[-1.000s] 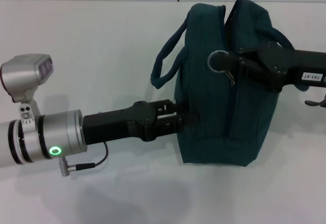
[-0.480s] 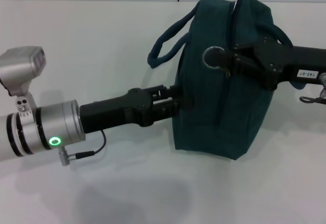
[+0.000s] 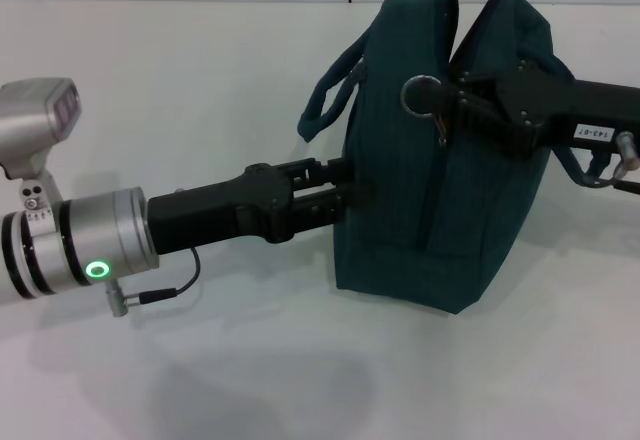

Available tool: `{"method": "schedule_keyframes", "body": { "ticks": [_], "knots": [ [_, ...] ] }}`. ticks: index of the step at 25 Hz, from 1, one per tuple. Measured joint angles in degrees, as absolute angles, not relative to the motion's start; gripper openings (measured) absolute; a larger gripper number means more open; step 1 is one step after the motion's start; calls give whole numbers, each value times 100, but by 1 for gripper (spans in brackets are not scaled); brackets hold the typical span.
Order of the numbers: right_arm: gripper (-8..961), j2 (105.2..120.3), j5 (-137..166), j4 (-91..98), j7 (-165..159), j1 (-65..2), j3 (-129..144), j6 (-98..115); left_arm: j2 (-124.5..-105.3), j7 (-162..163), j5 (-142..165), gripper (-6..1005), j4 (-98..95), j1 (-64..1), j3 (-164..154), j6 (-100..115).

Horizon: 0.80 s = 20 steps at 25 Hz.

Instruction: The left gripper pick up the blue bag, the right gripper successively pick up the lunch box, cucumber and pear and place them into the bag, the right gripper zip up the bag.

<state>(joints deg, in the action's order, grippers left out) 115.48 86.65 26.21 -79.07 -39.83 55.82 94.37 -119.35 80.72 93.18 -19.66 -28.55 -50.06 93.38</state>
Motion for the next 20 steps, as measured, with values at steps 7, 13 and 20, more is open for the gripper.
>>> {"method": "schedule_keyframes", "body": {
  "ticks": [7, 13, 20],
  "knots": [
    [19, 11555, 8665, 2615, -7834, -4014, 5582, 9360, -11872, 8266, 9455, 551, -1978, -2846, -5018, 9707],
    [19, 11581, 8660, 2608, -7831, -4018, 5608, 9412, -11938, 8272, 9481, 548, -1959, -2811, -5016, 9548],
    [20, 11578, 8587, 2600, -7831, -3930, 5616, 9543, -12000, 8271, 9485, 544, -1906, -2859, -5101, 9257]
  ]
}}
